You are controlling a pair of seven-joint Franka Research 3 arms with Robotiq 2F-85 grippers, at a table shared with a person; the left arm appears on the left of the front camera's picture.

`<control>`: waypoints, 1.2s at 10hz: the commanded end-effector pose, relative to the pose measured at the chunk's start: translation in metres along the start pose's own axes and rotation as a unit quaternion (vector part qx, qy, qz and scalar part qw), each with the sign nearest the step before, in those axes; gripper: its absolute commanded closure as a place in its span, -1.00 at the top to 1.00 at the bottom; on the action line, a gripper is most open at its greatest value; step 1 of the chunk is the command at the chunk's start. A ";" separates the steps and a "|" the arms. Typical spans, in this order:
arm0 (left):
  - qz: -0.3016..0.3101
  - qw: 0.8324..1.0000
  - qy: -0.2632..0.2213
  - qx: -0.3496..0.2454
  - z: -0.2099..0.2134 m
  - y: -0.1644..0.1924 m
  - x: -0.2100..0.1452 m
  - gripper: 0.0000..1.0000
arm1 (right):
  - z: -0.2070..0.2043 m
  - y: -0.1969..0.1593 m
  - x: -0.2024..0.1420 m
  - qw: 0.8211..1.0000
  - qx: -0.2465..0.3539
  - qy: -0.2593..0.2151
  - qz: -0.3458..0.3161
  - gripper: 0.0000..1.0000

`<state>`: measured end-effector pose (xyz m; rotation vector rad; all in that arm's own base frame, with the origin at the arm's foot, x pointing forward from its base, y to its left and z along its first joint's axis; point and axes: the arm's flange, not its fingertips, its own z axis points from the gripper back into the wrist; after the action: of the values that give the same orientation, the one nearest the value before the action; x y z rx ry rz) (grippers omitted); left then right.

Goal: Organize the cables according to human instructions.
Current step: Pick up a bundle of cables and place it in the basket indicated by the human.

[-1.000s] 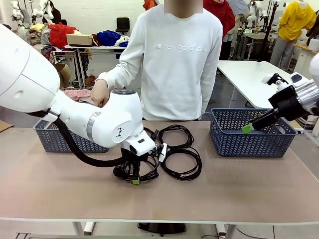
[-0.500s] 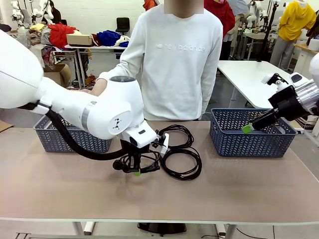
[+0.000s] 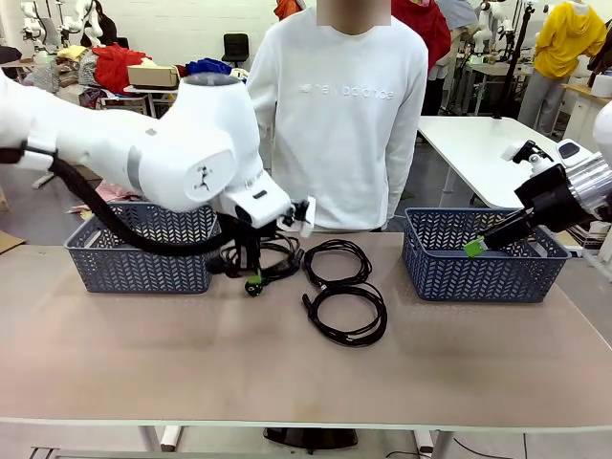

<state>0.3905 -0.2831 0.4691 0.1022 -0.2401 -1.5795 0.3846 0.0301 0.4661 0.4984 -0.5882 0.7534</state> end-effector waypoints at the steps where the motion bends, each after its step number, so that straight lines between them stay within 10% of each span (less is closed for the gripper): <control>1: 0.013 1.000 0.011 0.004 0.011 0.024 -0.012 -1.00 | 0.000 -0.004 0.001 1.000 0.008 -0.012 0.010 1.00; 12: 0.076 0.997 -0.002 0.011 0.018 0.073 -0.058 -1.00 | 0.000 -0.004 0.001 1.000 0.008 -0.012 0.010 1.00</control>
<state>0.4614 -0.2275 0.4952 0.0906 -0.2595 -1.4250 0.3846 0.0300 0.4661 0.4984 -0.5883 0.7535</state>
